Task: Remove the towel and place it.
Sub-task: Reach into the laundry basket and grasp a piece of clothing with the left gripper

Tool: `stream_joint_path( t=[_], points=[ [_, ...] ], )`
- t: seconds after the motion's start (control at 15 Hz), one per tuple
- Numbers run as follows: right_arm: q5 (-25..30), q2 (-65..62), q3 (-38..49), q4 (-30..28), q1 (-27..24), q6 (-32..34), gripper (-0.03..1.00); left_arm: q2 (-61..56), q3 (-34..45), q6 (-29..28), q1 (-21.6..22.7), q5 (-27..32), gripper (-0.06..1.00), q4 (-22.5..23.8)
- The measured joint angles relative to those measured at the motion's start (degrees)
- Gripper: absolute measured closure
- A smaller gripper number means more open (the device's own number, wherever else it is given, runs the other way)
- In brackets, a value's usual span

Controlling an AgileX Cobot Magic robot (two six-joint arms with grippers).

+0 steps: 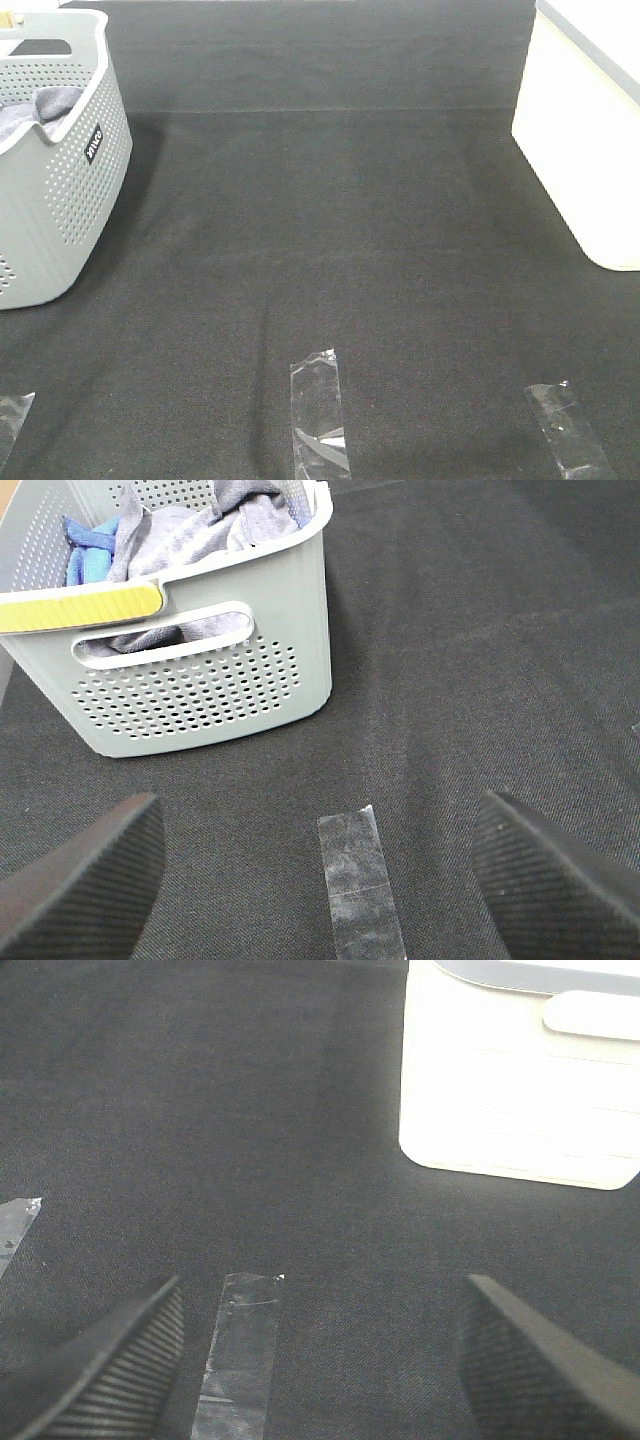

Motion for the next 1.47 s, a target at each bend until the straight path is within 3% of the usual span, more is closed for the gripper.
stream_joint_path(
  t=[1.47],
  points=[
    [0.0, 0.0, 0.0, 0.0, 0.0, 0.0, 0.26, 0.0, 0.0, 0.0, 0.0, 0.0, 0.14, 0.0]
  ],
)
